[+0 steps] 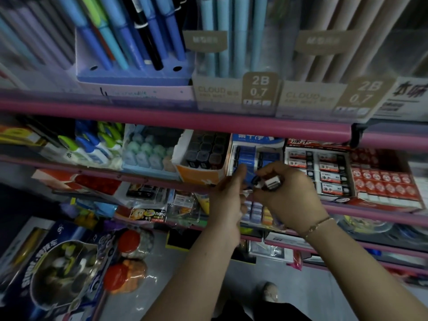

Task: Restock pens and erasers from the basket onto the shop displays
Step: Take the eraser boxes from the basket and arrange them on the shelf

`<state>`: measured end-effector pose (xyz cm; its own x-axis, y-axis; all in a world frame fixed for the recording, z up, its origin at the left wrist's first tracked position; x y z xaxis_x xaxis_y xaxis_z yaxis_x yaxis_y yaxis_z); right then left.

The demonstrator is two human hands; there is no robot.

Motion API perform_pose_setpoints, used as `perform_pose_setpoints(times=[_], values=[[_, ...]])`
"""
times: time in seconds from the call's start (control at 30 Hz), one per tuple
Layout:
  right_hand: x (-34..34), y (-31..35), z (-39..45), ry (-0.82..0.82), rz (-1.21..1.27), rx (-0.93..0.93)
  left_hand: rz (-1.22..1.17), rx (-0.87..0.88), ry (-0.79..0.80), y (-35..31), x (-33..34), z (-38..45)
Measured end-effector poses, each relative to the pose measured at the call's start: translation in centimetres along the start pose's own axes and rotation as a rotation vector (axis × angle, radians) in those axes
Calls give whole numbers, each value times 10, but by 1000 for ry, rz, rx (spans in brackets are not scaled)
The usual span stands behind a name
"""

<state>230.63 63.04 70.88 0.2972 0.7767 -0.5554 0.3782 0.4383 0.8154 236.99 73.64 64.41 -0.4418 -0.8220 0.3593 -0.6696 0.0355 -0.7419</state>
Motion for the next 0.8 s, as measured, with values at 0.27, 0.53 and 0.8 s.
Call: perform_pose_setpoints(times=[0.27, 0.53, 0.8], values=[[0, -24, 7, -29, 628, 145, -153, -78, 240, 4, 1, -6], [-1, -20, 18, 205, 658, 167, 394, -66, 249, 6, -6, -5], [-5, -8, 15, 203, -28, 90, 89, -21, 119, 1, -9, 2]])
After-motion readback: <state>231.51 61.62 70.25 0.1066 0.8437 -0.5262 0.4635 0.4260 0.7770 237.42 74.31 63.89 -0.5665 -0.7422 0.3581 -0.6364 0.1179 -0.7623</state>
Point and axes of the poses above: each hand's wrist, its own z-axis towards the middle knuckle, its own x-axis out of the palm, y = z × x, the point moved 7 cm from there along z, towards the middle knuckle, and after that the axes turned 13 degrees about y, right-handed, at the moved point
